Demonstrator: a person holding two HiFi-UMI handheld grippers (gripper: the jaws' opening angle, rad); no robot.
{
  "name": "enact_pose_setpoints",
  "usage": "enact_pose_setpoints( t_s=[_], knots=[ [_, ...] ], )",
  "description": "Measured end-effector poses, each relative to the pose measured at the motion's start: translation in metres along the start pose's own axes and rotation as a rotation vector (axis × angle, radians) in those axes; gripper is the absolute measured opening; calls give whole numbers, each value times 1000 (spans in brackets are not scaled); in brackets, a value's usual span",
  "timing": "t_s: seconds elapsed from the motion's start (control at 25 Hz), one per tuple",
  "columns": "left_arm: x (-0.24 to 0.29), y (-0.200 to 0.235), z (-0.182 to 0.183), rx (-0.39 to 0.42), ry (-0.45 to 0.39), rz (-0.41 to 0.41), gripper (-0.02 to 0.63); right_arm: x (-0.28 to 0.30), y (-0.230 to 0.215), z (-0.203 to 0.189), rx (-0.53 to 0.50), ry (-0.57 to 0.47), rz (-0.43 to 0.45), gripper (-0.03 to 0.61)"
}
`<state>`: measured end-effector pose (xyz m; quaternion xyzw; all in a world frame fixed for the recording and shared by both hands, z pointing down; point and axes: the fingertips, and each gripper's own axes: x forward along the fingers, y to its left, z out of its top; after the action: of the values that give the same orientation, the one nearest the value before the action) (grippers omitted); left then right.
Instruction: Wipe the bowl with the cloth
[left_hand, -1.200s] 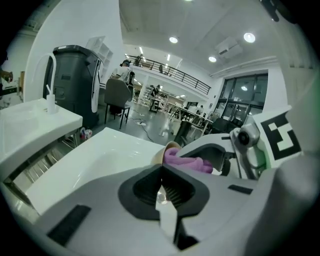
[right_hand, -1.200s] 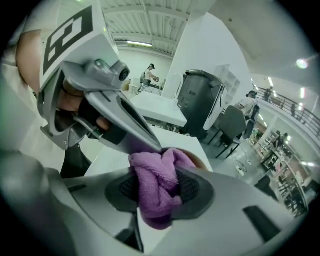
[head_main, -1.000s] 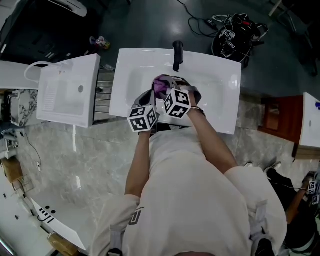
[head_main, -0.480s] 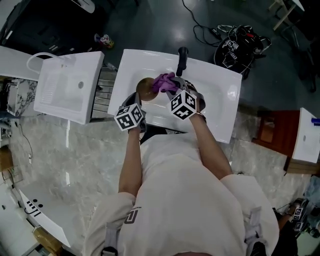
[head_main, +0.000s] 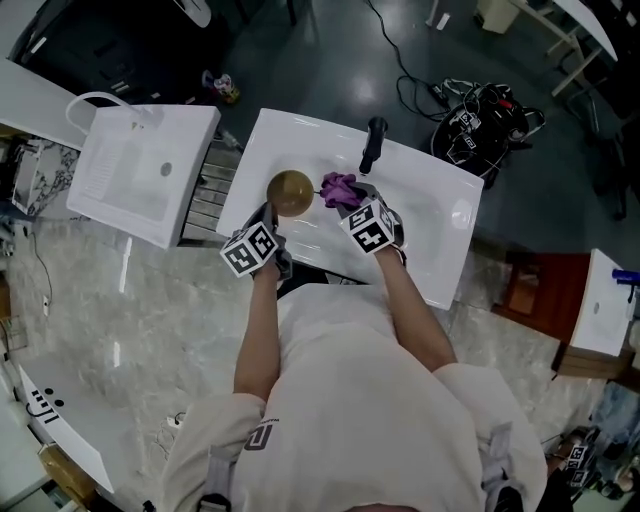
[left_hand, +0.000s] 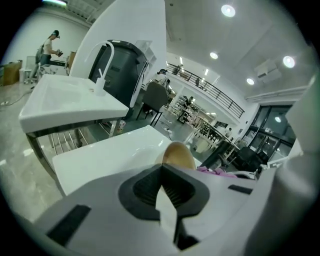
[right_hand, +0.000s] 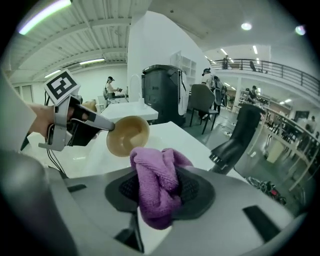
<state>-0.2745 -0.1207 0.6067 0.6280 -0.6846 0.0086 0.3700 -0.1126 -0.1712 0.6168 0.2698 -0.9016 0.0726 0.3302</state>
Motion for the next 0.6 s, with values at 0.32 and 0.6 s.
enact_pose_setpoints(
  t_s=[0.32,0.6],
  knots=[
    [-1,19,-27,-77,31,6,9,12,11,-20,87,-22,42,121],
    [5,4,-19,-44,25,-27,9,15,9,-12,100,-69,55,123]
  ],
)
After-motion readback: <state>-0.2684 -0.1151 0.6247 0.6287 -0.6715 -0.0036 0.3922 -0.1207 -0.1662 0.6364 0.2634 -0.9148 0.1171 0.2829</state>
